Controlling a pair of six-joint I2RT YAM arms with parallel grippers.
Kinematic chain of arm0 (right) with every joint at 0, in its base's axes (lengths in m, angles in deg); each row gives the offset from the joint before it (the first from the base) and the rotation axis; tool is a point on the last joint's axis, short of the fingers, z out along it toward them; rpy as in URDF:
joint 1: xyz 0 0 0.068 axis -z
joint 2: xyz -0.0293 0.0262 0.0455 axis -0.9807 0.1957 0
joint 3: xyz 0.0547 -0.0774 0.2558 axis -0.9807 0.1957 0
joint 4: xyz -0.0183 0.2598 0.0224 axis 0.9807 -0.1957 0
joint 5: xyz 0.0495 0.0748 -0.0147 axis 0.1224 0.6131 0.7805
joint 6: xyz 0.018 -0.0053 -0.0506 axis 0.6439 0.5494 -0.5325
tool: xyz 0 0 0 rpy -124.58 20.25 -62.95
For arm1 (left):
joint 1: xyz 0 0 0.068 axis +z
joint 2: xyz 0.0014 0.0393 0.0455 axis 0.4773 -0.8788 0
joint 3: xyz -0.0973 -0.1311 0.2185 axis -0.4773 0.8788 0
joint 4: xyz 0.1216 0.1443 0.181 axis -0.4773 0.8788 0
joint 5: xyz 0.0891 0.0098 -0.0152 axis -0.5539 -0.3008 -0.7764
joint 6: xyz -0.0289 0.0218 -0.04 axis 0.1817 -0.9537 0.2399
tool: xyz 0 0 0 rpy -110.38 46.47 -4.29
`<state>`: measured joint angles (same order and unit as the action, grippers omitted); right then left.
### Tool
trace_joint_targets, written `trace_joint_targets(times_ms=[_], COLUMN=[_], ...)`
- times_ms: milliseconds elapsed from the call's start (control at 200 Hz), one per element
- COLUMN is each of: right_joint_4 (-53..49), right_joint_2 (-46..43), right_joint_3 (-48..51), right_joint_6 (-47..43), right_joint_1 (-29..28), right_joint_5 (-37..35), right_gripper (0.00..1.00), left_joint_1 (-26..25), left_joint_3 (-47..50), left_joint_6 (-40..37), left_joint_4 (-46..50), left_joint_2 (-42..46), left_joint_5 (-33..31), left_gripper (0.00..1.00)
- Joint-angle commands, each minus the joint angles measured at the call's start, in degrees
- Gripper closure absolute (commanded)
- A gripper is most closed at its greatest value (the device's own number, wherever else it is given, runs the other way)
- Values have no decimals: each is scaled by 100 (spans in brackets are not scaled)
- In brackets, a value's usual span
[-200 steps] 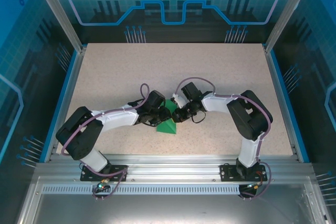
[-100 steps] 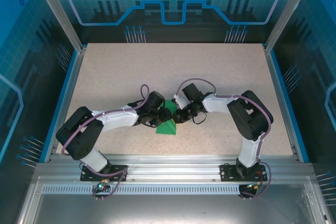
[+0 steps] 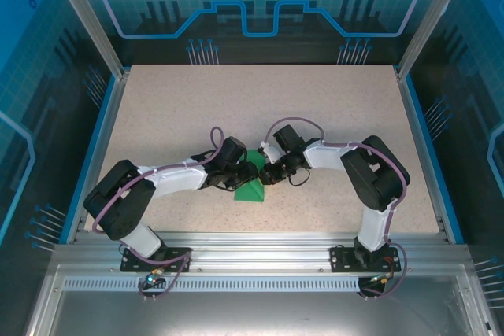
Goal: Fold a paper plane with a square sheet of paper (pick it up from the middle)
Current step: Fold the triangle a second time at the center of the table.
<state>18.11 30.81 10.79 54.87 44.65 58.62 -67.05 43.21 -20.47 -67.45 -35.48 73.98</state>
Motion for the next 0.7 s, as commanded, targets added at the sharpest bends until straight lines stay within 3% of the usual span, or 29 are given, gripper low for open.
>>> trace_joint_targets(times_ms=[0, 105, 205, 295, 325, 695], right_joint_4=[45, 57, 65, 65, 67, 45], right_joint_2=[-14, 6, 34, 34, 32, 33], right_joint_3=[-44, -35, -32, -34, -34, -70], right_joint_6=[45, 58, 64, 71, 71, 71], right_joint_1=[93, 93, 92, 89, 93, 93], right_joint_5=[21, 21, 53, 27, 23, 9], right_gripper=[86, 86, 88, 88, 88, 88], left_joint_1=[31, 37, 41, 57, 65, 94], left_joint_3=[106, 185, 305, 392, 414, 460], left_joint_6=[-71, 12, 123, 213, 240, 350], left_joint_4=[-357, -516, -692, -722, -726, -657], left_joint_2=[87, 39, 85, 168, 197, 180], left_joint_5=[165, 178, 154, 74, 52, 108], left_gripper=[61, 62, 69, 95, 100, 100])
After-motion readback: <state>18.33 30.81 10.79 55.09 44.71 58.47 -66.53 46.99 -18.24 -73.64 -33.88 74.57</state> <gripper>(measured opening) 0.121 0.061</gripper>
